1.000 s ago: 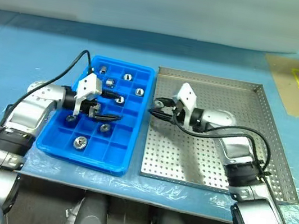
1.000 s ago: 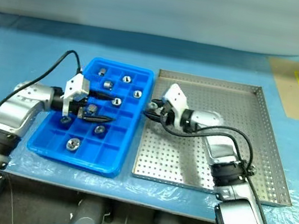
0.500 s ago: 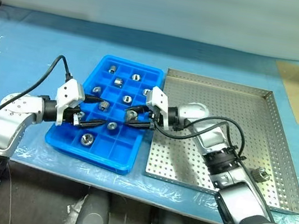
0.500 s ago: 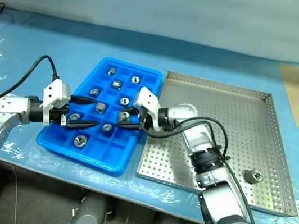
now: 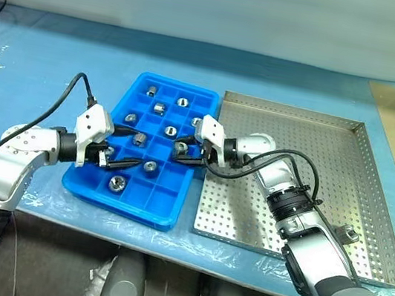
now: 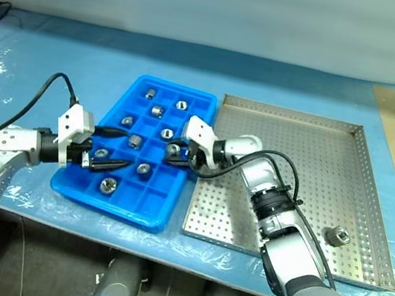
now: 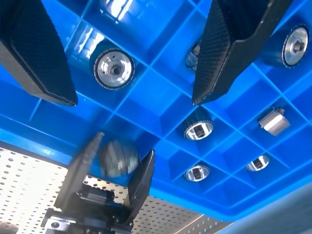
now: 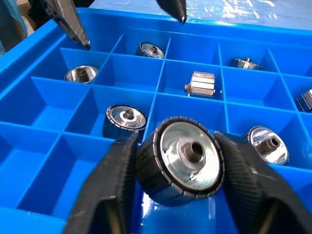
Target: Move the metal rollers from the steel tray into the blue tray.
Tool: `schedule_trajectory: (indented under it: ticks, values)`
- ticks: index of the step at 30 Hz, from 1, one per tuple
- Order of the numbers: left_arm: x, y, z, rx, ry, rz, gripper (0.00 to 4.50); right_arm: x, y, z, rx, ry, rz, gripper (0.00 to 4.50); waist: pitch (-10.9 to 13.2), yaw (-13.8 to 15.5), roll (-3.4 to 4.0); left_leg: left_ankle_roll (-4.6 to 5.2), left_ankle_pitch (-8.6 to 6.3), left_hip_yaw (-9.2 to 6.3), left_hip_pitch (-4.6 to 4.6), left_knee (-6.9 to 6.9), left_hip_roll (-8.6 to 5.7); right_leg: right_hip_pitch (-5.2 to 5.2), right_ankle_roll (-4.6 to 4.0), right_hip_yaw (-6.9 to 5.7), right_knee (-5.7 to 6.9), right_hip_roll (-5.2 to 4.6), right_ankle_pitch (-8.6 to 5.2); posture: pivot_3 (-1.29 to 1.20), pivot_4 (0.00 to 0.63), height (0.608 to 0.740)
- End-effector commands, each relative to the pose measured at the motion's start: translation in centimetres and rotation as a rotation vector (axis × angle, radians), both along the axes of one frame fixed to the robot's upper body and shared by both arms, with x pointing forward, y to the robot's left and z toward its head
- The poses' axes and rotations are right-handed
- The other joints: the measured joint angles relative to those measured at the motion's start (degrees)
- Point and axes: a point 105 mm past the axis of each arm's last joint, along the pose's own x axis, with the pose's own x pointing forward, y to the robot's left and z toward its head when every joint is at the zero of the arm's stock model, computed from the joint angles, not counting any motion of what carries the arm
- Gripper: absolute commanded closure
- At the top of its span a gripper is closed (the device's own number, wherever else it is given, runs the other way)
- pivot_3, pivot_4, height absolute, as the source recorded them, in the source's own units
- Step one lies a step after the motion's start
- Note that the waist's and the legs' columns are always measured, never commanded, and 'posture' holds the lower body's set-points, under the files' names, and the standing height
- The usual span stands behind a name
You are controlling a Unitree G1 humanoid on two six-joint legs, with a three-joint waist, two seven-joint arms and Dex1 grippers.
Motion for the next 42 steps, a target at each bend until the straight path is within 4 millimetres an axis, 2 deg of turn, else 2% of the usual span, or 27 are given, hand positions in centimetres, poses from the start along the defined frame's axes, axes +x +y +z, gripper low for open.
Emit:
schedule_trajectory:
  ticks: [1,6,11,15,19,23,25,29,32,37,42]
  values:
    - [0.1,-0.5,0.6,-0.009,-0.024,-0.031,0.54,0.2,0.0,1.7,0.043,-0.049,-0.017,0.67,0.00,-0.06,0.00,-0.01,0.01,0.00,0.01,0.01,0.00,0.00,0.00,0.00,0.02,0.00,0.00,0.15,0.150,0.740]
    - [0.1,-1.4,0.5,-0.020,-0.013,-0.069,0.54,1.0,-1.2,2.2,0.065,-0.069,-0.087,0.67,0.00,-0.05,0.00,-0.02,0.01,0.03,-0.01,0.00,-0.03,-0.01,0.00,0.00,0.00,0.01,0.00,0.12,0.150,0.740]
    - [0.3,-2.9,0.4,-0.039,-0.009,-0.132,0.54,1.2,-3.2,3.9,0.120,-0.067,-0.171,0.67,0.00,-0.06,0.00,-0.06,0.04,0.10,0.00,0.01,-0.05,0.00,0.00,0.00,0.01,0.01,0.00,0.05,0.150,0.740]
    - [1.2,-5.7,0.6,-0.070,-0.010,-0.245,0.54,1.5,-7.7,6.2,0.145,-0.110,-0.335,0.67,0.00,-0.08,0.00,-0.07,0.05,0.29,0.03,0.05,-0.06,0.08,0.02,0.04,0.01,0.00,0.01,-0.07,0.150,0.740]
    - [1.9,-8.3,0.5,-0.093,-0.005,-0.356,0.54,0.6,-12.1,6.5,0.113,-0.127,-0.489,0.67,-0.02,-0.75,-0.02,-0.10,0.07,0.39,0.09,0.11,-0.06,0.22,0.03,0.11,-0.05,-0.01,0.02,-0.19,0.150,0.740]
    - [2.2,-10.4,0.3,-0.109,0.006,-0.454,0.54,-1.4,-15.6,6.2,0.076,-0.120,-0.617,0.67,-0.02,-2.53,-0.02,-0.06,0.05,0.45,0.10,0.10,-0.12,0.22,0.04,0.12,-0.12,0.04,0.02,-0.32,0.150,0.740]
    - [2.3,-11.9,0.0,-0.118,0.020,-0.521,0.54,-2.9,-17.8,5.7,0.060,-0.108,-0.718,0.67,-0.03,-5.46,0.03,-0.02,0.03,0.46,0.13,0.09,-0.10,0.21,0.04,0.13,-0.13,0.08,0.02,-0.39,0.150,0.740]
    - [2.0,-13.9,-0.4,-0.125,0.035,-0.624,0.54,-4.9,-20.4,4.8,0.043,-0.090,-0.863,0.67,-0.06,-6.63,0.06,0.22,-0.11,0.51,0.18,0.12,-0.11,0.26,0.04,0.21,-0.18,0.09,0.01,-0.49,0.150,0.740]
    - [1.8,-15.1,-0.6,-0.128,0.041,-0.686,0.54,-5.9,-22.6,3.4,0.017,-0.073,-0.983,0.67,-0.06,-8.08,0.06,0.34,-0.17,0.53,0.17,0.27,-0.12,0.28,0.06,0.27,-0.18,0.06,0.03,-0.52,0.150,0.740]
    - [1.7,-15.6,-0.6,-0.131,0.042,-0.720,0.54,-7.2,-25.2,1.4,-0.018,-0.041,-1.100,0.67,-0.06,-9.60,0.06,0.37,-0.20,0.52,0.18,0.34,-0.13,0.31,0.08,0.27,-0.18,0.06,0.04,-0.54,0.150,0.740]
    - [1.5,-15.4,-0.9,-0.130,0.045,-0.724,0.54,-7.7,-26.8,-0.4,-0.061,-0.010,-1.149,0.67,-0.06,-10.50,0.06,0.41,-0.23,0.52,0.17,0.35,-0.14,0.31,0.09,0.26,-0.23,0.06,0.04,-0.52,0.150,0.740]
